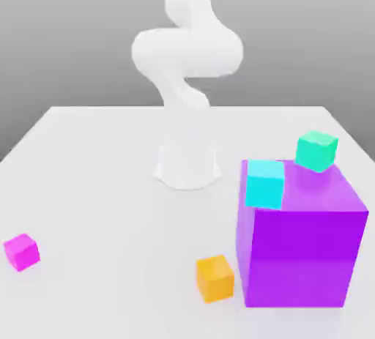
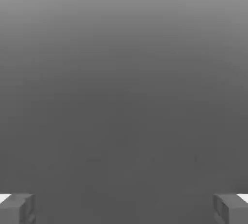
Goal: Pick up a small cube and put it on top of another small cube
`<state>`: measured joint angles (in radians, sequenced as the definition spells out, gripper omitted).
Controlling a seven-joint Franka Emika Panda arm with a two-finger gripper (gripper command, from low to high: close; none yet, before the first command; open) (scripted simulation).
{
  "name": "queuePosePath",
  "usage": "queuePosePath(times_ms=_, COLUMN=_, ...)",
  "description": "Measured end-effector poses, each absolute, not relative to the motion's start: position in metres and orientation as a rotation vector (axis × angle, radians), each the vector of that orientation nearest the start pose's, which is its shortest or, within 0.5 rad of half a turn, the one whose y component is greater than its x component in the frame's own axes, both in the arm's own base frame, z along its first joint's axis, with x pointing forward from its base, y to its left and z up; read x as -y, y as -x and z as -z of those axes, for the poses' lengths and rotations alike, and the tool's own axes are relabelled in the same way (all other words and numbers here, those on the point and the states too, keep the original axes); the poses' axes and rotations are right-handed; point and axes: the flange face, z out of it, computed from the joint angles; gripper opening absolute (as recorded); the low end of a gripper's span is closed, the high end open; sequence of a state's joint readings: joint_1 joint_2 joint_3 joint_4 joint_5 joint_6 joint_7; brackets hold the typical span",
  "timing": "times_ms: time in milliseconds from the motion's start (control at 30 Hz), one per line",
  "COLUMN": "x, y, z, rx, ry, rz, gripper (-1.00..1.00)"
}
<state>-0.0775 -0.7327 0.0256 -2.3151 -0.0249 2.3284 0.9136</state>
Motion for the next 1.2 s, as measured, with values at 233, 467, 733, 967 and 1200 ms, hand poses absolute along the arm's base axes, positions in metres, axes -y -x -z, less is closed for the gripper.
queuePosePath(times_ms=233, x=0.082, y=-0.426, z=-0.592, rx=-1.821, ry=2.189, rz=0.844, gripper=0.00)
queuePosePath(times_ms=467, x=0.160, y=-0.446, z=-0.493, rx=-2.321, ry=1.849, rz=0.684, gripper=0.00)
queuePosePath(times_ms=733, x=0.244, y=-0.426, z=-0.378, rx=-2.771, ry=1.318, rz=0.471, gripper=0.00)
queuePosePath(times_ms=967, x=0.303, y=-0.376, z=-0.283, rx=-3.037, ry=0.733, rz=0.259, gripper=0.00)
queuePosePath(times_ms=1200, x=0.323, y=-0.327, z=-0.199, rx=-3.136, ry=0.154, rz=0.029, gripper=0.00)
